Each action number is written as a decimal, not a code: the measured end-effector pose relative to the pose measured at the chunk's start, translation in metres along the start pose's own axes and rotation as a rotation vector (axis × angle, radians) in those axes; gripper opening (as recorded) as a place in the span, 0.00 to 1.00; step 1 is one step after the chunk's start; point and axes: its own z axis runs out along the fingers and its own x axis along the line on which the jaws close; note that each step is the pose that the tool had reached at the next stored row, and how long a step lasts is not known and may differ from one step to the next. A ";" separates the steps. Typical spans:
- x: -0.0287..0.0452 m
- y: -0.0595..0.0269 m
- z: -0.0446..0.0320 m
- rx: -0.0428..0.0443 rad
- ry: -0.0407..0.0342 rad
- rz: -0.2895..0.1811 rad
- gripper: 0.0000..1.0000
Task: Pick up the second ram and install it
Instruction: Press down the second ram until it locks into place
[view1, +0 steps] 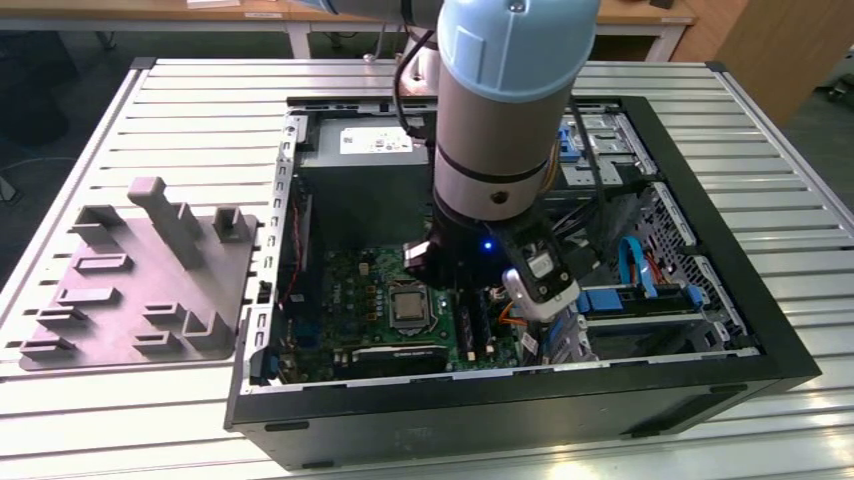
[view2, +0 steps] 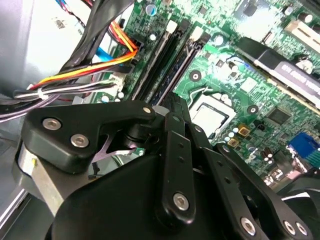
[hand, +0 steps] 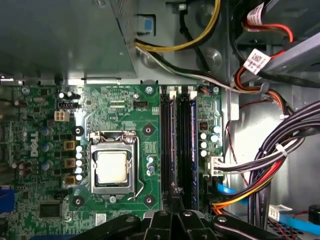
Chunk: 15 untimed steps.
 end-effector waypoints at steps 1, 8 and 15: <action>0.0001 0.0000 0.0008 0.0023 0.0000 0.000 0.10; -0.0051 -0.0032 0.0039 0.0038 0.0062 0.000 0.10; -0.0078 -0.0042 0.0051 0.0040 0.0088 0.000 0.10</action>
